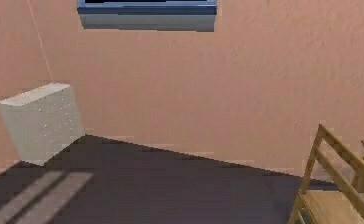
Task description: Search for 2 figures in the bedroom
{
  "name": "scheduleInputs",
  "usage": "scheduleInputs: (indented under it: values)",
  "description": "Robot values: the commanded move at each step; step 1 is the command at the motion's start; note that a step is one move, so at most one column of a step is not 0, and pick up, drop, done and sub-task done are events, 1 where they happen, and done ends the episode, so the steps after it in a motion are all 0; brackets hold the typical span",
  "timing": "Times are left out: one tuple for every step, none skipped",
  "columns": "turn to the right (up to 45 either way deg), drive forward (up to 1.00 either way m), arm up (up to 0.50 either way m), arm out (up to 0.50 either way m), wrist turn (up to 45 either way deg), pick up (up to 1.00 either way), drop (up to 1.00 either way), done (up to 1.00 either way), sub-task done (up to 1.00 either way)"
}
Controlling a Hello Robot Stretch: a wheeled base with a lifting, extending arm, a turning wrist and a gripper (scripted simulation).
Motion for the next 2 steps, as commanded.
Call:
scheduleInputs:
  values:
    - [45.0,0.0,0.0,0.0,0.0,0.0,0.0,0.0,0.0]
    - [18.0,0.0,0.0,0.0,0.0,0.0,0.0,0.0,0.0]
